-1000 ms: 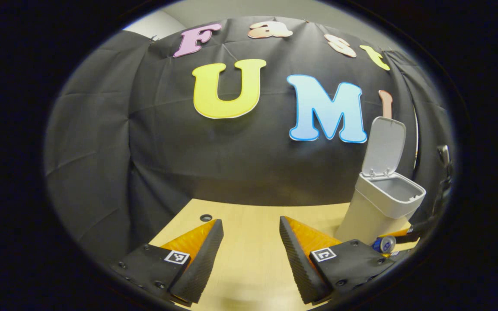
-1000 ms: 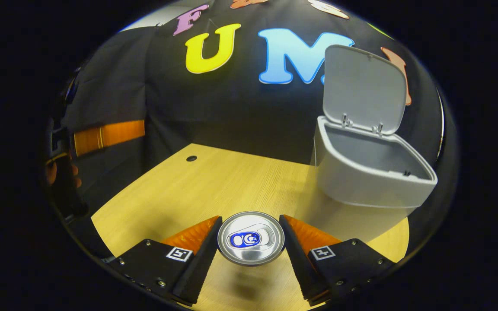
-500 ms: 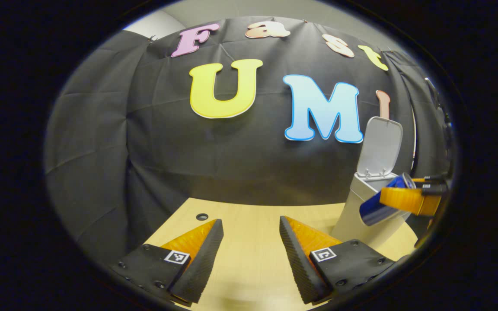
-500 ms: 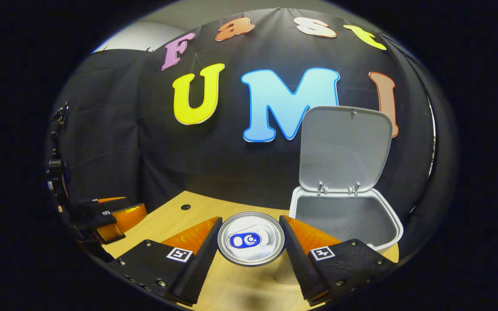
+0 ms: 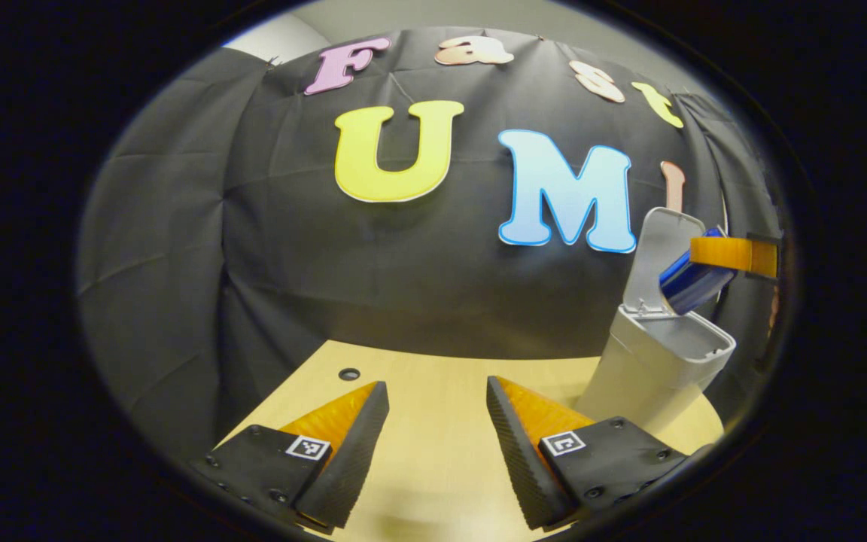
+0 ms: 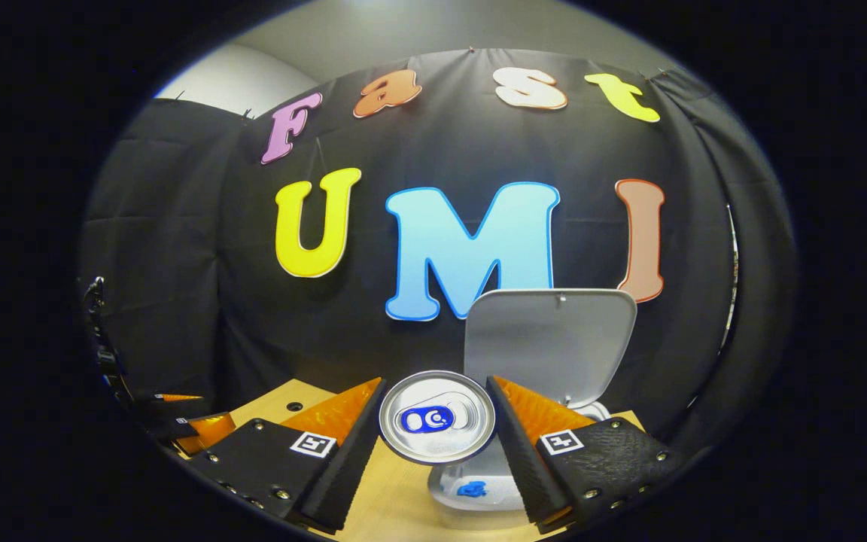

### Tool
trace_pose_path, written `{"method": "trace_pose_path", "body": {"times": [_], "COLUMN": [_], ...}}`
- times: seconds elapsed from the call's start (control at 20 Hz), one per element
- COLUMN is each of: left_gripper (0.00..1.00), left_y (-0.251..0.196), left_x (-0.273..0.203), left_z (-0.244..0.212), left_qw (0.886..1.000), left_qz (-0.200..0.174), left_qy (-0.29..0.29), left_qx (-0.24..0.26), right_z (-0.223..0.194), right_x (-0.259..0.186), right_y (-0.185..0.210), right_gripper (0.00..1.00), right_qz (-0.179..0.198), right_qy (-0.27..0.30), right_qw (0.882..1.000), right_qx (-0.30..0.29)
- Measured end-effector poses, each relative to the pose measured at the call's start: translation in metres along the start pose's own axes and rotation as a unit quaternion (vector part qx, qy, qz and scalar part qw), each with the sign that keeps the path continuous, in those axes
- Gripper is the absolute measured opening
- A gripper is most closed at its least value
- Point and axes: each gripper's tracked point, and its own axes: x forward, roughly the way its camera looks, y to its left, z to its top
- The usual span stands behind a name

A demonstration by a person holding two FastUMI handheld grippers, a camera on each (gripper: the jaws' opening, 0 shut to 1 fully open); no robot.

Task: Press the lid of the desktop garbage bin to open it, pick up the crumpled paper on the desktop and throw it into the bin, then pick up the pop can on the desktop and drop it into the bin, and finally close the garbage bin lid.

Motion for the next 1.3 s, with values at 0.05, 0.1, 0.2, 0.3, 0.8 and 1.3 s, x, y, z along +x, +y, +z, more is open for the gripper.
{"method": "trace_pose_path", "body": {"times": [0.05, 0.1, 0.2, 0.3, 0.8, 1.3], "left_gripper": [0.85, 0.89, 0.87, 0.87, 0.87, 0.87], "left_y": [0.001, 0.001, 0.003, 0.004, 0.011, 0.008], "left_x": [0.001, 0.0, 0.0, 0.001, 0.001, 0.002], "left_z": [-0.002, -0.002, -0.004, -0.007, -0.008, -0.012], "left_qw": [1.0, 1.0, 1.0, 1.0, 1.0, 1.0], "left_qz": [0.001, 0.001, 0.003, 0.006, 0.02, 0.021], "left_qy": [0.002, 0.003, 0.006, 0.009, 0.014, 0.018], "left_qx": [-0.001, -0.002, -0.005, -0.009, -0.008, -0.001], "right_z": [0.003, 0.006, 0.007, 0.003, -0.051, -0.127], "right_x": [0.001, 0.002, 0.005, 0.007, 0.034, 0.041], "right_y": [-0.009, -0.017, -0.032, -0.045, -0.092, -0.107], "right_gripper": [0.83, 0.83, 0.83, 0.83, 0.84, 0.84], "right_qz": [-0.008, -0.017, -0.033, -0.044, -0.074, -0.083], "right_qy": [-0.004, -0.007, -0.008, -0.004, 0.056, 0.148], "right_qw": [1.0, 1.0, 0.999, 0.999, 0.996, 0.985], "right_qx": [-0.003, -0.006, -0.011, -0.009, -0.015, 0.028]}}
